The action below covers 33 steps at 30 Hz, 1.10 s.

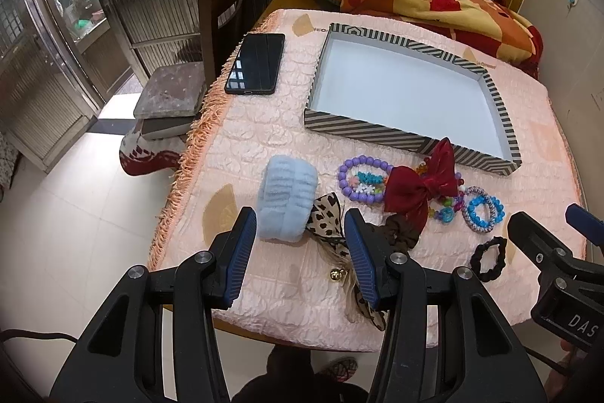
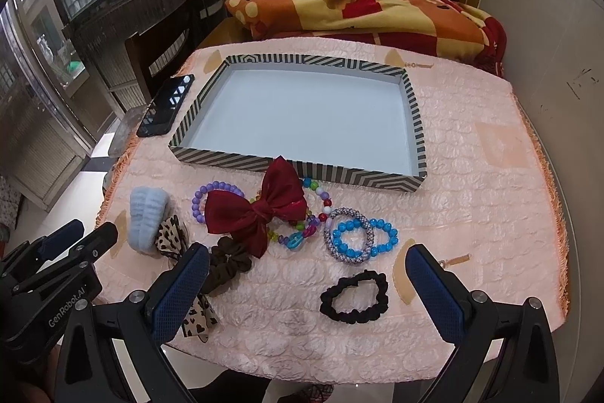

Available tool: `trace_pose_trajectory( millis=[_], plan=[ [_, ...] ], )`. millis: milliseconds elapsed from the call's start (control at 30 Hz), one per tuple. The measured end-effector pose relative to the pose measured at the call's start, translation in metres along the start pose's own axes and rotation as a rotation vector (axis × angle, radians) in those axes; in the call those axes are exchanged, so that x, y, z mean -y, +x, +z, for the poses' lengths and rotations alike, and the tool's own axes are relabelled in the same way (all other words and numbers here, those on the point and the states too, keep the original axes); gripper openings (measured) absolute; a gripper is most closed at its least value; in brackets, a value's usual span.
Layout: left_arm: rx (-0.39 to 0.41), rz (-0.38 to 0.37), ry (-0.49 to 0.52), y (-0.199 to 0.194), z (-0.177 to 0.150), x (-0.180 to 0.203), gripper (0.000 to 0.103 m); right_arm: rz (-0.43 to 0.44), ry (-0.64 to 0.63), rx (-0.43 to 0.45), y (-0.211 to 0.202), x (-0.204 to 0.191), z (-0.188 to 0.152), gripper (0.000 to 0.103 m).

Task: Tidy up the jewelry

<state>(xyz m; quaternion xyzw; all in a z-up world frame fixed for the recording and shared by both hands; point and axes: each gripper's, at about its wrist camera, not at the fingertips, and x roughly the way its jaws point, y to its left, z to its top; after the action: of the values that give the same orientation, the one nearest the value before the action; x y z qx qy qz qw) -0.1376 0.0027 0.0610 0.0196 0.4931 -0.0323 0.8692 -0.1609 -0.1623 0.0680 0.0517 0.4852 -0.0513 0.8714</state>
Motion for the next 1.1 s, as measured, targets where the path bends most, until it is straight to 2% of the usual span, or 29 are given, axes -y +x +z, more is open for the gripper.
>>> trace_pose_trajectory(
  millis=[667, 833, 1100],
  plan=[
    [-0.02, 0.01, -0.002, 0.009, 0.004, 0.005, 0.048, 0.008, 0.034, 0.012, 0.005, 0.015, 0.004, 0.103],
    [-0.026, 0.009, -0.002, 0.011, 0.003, 0.006, 0.048, 0.049, 0.066, 0.011, 0.008, 0.021, 0.004, 0.103],
    [-0.042, 0.008, -0.006, 0.016, 0.004, 0.006, 0.048, 0.041, 0.016, -0.005, 0.014, 0.012, 0.004, 0.103]
  ],
)
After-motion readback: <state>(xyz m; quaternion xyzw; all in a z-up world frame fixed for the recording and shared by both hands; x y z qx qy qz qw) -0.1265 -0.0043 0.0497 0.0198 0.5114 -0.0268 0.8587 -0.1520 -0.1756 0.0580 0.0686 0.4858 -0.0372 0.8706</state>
